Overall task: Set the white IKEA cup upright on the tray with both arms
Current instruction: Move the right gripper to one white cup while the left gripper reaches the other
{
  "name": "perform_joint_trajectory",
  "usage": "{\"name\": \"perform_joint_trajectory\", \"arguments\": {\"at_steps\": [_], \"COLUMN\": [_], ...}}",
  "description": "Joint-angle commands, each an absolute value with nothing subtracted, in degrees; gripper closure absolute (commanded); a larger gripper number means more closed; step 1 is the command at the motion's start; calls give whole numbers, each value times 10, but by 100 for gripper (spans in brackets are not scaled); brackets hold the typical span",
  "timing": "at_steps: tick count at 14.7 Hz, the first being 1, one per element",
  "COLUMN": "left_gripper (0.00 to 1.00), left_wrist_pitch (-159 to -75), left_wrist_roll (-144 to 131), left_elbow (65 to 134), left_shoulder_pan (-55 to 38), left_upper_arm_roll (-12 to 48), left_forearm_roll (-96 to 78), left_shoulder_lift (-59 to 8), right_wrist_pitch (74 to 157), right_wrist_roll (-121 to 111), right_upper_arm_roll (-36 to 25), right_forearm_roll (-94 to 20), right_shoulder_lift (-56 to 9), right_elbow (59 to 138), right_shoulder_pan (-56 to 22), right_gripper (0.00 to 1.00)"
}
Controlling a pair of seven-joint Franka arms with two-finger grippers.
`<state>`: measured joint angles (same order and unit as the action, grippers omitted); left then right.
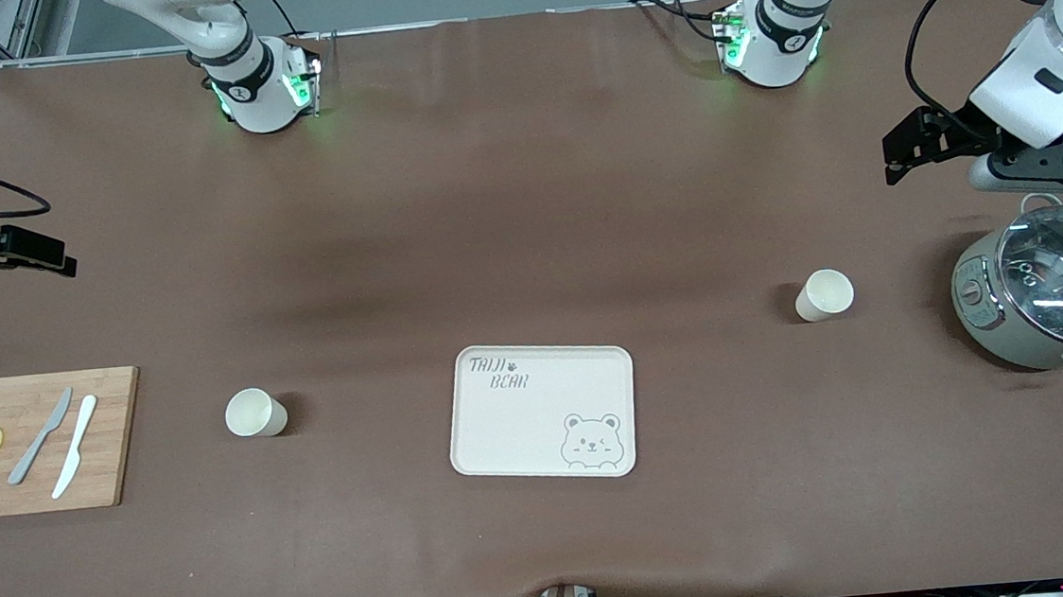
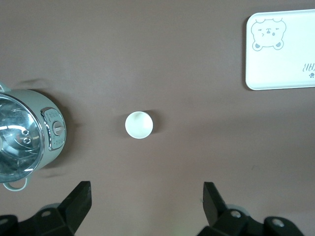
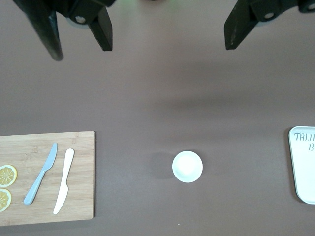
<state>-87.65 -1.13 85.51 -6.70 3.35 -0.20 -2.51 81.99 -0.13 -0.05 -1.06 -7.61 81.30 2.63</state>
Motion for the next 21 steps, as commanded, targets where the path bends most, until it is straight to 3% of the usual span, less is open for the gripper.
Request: {"name": "perform_joint_trajectory", "arguments": {"at_steps": [1, 4, 6, 11, 16, 21], "left_gripper": [0, 0, 0, 0, 0, 0], "left_wrist_pitch": [-875, -875, -899, -1129, -1271, -1343], "left_wrist_roll": [0, 15, 23, 80, 129, 147], "left_elbow": [848, 853, 896, 1140, 1257, 1303], "left_shoulder_pan": [-66, -67, -60, -42, -9, 12], "left_upper_arm_roll": [33, 35, 36, 32, 30, 30], "left_forearm_roll": [3, 1, 1, 1, 0, -6], "left_shoulder_lift": [-28, -31, -24, 47, 44, 23], "right_wrist_pitch": [827, 828, 835, 897, 1039, 1120], "right_wrist_roll": [8, 8, 8, 7, 0, -6], "right_upper_arm_roll": [1, 1, 1, 1, 1, 2], "right_forearm_roll": [-2, -2, -2, -2, -3, -3], "right_shoulder_lift": [-65, -65, -67, -69, -76, -156], "right_elbow": [828, 828, 830, 880, 995, 1012], "right_shoulder_pan": [25, 25, 25, 25, 25, 20], "right_gripper": [0, 0, 0, 0, 0, 0]}}
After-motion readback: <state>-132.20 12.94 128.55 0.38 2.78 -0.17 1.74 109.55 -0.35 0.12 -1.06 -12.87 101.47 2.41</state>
